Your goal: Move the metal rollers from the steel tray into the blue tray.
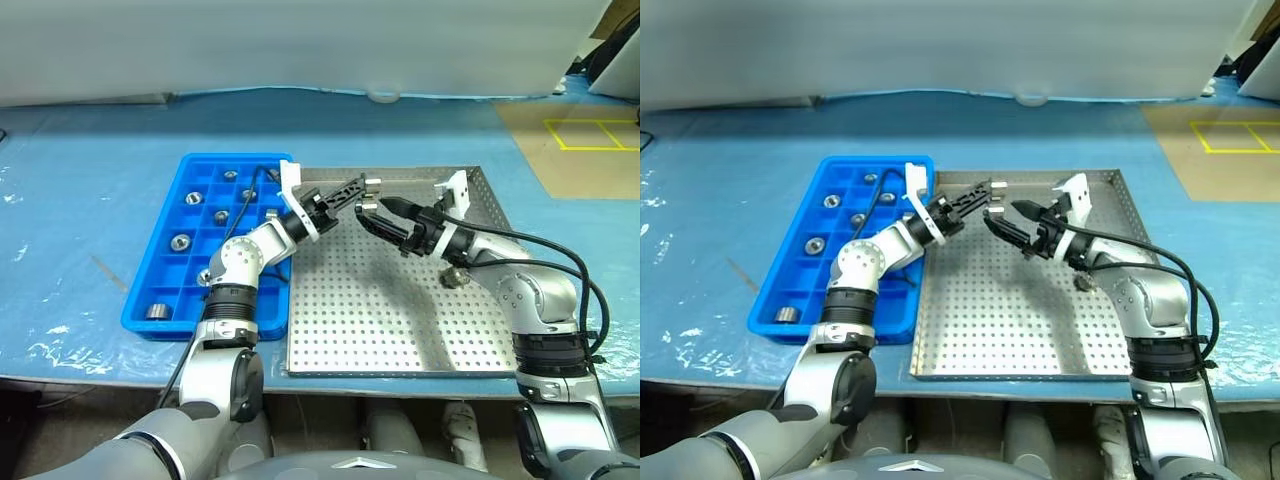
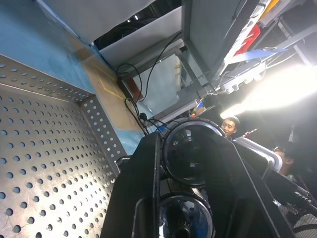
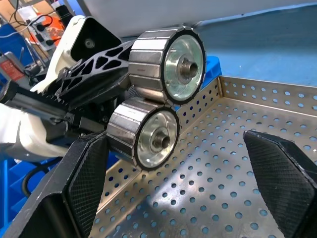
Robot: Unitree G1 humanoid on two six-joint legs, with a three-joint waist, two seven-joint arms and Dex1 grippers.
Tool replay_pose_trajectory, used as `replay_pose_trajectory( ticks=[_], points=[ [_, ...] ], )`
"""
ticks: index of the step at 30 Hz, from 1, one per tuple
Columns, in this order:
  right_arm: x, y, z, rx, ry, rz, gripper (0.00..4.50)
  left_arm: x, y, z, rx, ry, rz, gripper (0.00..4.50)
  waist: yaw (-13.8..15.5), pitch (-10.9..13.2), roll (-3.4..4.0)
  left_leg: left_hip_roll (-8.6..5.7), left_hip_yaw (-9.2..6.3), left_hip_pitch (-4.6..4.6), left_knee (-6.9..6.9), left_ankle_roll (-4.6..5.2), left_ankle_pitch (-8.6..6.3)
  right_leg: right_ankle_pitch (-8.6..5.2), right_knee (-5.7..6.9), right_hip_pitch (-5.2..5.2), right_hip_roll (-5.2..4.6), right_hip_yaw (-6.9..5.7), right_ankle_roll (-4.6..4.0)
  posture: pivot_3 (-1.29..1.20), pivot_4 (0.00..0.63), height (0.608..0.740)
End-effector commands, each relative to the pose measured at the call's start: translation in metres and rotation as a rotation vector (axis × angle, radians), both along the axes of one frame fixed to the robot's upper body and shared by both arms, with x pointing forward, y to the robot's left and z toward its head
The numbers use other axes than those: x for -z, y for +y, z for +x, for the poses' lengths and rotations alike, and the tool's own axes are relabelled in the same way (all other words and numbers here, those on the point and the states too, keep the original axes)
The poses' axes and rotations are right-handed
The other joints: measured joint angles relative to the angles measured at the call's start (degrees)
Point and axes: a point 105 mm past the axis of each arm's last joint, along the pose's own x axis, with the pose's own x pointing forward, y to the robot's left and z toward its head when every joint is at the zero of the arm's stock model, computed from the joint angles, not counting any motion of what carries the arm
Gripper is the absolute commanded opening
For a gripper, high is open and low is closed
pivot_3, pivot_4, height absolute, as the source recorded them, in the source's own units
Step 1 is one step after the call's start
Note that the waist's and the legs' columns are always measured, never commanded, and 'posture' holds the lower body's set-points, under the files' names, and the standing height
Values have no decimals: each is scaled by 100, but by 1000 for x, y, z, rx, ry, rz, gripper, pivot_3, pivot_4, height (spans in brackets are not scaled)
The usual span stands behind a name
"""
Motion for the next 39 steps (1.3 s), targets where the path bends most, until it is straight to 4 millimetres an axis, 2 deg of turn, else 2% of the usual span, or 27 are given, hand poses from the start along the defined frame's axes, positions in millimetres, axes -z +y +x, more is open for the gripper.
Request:
replay_pose_trajectory(
  ticks=[1,3,9,19,27,34,39],
  points=[
    [-10,-4,10,52,-29,-5,4103,-12,-10,-8,40,-48,-30,877,2,0,0,0,0,0,1,-1,1,0,1,0,0,0,0,-193,150,740],
    [-10,-4,11,61,-32,-3,3643,-13,-12,-10,47,-49,-35,877,13,0,0,0,0,0,2,-3,2,0,6,-2,0,0,0,-193,150,740],
    [-9,-9,11,82,-44,-37,1649,-12,-11,-4,6,-46,-35,877,60,1,-1,1,-1,1,4,-5,3,0,10,-2,1,1,0,-193,150,740],
    [-18,-14,13,116,-105,-25,1617,-18,12,28,-217,27,-158,877,62,1,-1,1,-2,4,18,-7,4,1,29,-2,0,4,1,-211,150,740],
    [-38,-27,20,195,-174,73,1617,-27,50,53,-445,116,-349,877,62,1,-2,0,-2,6,20,-10,6,1,37,-4,1,5,1,-207,150,740],
    [-43,-29,20,198,-182,116,1617,-36,68,64,-556,123,-419,877,64,18,-29,1,-5,6,21,-11,7,1,36,-2,4,6,2,-204,150,740],
    [-32,-14,13,119,-163,61,1617,-44,69,55,-531,15,-343,877,69,24,-39,2,-6,4,21,-11,7,1,37,-4,4,5,2,-185,150,740]
  ],
)
